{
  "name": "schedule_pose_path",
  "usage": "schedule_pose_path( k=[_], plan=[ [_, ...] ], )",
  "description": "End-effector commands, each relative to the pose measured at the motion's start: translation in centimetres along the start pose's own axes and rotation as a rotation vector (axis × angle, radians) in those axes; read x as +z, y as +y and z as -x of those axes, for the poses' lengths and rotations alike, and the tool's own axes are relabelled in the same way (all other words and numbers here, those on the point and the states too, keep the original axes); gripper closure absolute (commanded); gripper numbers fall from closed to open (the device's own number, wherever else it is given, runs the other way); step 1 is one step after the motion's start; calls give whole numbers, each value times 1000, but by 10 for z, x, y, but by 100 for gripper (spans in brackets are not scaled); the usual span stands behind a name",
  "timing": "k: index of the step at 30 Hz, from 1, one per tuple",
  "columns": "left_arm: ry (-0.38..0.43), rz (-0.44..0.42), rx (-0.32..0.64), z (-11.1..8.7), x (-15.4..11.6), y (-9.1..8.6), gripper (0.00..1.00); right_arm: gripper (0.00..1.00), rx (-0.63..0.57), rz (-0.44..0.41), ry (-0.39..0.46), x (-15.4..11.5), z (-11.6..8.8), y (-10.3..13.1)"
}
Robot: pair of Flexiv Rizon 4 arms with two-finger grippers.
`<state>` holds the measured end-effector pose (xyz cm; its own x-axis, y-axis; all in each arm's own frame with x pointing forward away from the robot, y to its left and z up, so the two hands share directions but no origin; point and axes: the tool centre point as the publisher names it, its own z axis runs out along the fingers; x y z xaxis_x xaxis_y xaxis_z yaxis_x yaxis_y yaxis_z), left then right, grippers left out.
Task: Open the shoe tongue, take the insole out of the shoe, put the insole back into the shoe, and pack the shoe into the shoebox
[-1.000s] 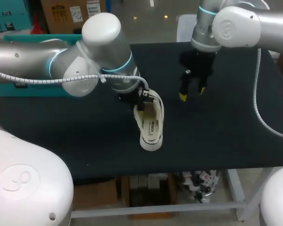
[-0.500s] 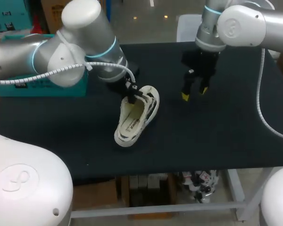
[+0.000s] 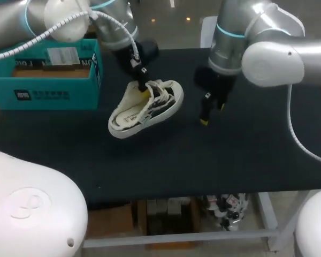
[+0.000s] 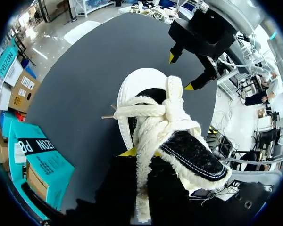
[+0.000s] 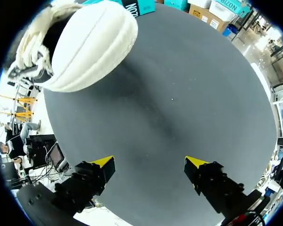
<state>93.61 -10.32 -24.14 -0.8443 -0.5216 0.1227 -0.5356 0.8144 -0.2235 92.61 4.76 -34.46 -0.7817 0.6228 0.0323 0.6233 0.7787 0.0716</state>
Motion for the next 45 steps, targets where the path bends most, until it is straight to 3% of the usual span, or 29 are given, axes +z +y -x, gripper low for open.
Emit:
schedule_pose_path(
  k=[1, 3, 9, 13, 20, 27, 36, 45],
  plan=[
    [14, 226, 157, 7, -39, -2, 100, 0, -38, 123, -98, -6, -11, -16],
    [-11, 253, 166, 11, -45, 0, 100, 0, -87, 125, -114, -9, -12, -18],
    [-27, 392, 324, 23, -56, 11, 100, 0, -169, 125, -103, -17, -3, -23],
    [-49, 422, 419, 29, -64, 23, 100, 0, -230, 87, -111, -21, 2, -20],
    [-59, 429, 597, 42, -75, 45, 100, 0, -332, 20, -127, -24, 7, -7],
    [-72, 374, 637, 69, -93, 63, 100, 0, -360, -14, -124, -22, 6, -2],
    [-66, 312, 693, 125, -106, 97, 100, 0, -360, -14, -124, -22, 6, -2],
    [-35, 210, 738, 204, -130, 128, 100, 0, -360, -14, -124, -22, 6, -2]
  ],
)
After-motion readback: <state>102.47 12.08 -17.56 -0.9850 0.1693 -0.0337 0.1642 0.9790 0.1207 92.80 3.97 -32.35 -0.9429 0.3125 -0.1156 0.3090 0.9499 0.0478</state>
